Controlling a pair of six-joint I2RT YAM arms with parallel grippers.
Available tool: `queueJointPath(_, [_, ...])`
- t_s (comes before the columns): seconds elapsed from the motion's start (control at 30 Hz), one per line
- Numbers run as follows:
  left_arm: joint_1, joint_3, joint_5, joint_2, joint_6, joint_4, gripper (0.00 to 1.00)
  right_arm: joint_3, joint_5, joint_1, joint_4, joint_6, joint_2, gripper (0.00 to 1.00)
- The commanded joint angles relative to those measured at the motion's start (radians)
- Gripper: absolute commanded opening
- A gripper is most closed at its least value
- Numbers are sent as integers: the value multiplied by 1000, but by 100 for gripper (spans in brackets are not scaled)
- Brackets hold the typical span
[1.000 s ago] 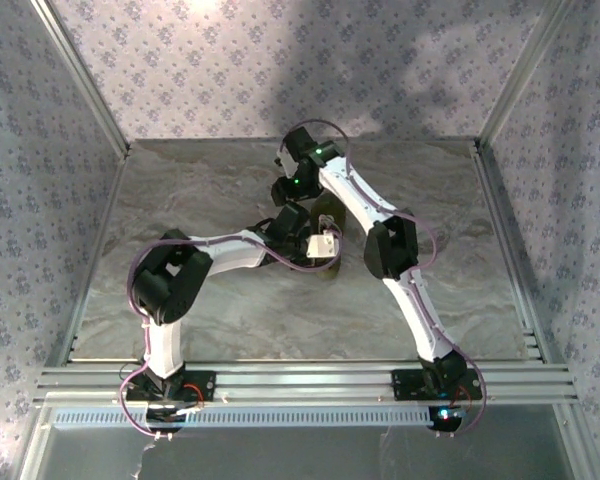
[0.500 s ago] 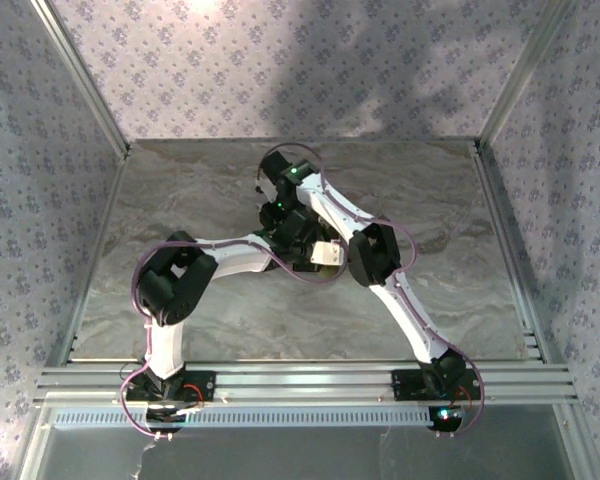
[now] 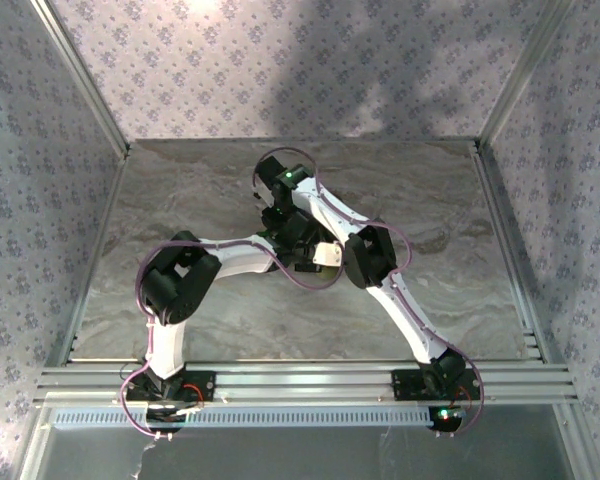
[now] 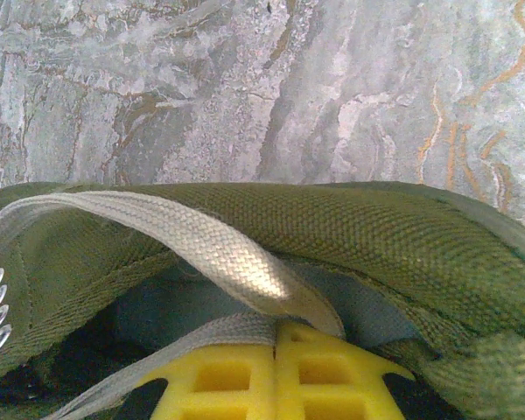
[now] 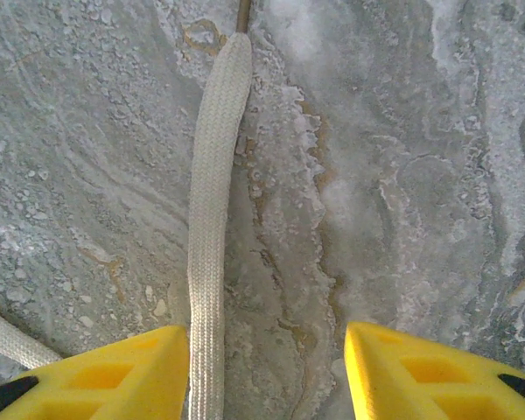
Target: Tie the shoes
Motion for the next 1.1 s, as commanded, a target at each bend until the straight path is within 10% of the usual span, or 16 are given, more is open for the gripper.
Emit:
queueJointPath(0.0, [-23,-4,-12,82,33,-99,0,14,-9,49,-36,-35,64,50])
queueJointPath(0.6, [-26,-1,-17,101,35,-99,0,-31,-30,57,-74,-80,114,46])
queueJointPath(1.07, [-24,-4,-19,107,32,-99,0,-18,-89,59,-94,-72,46,10])
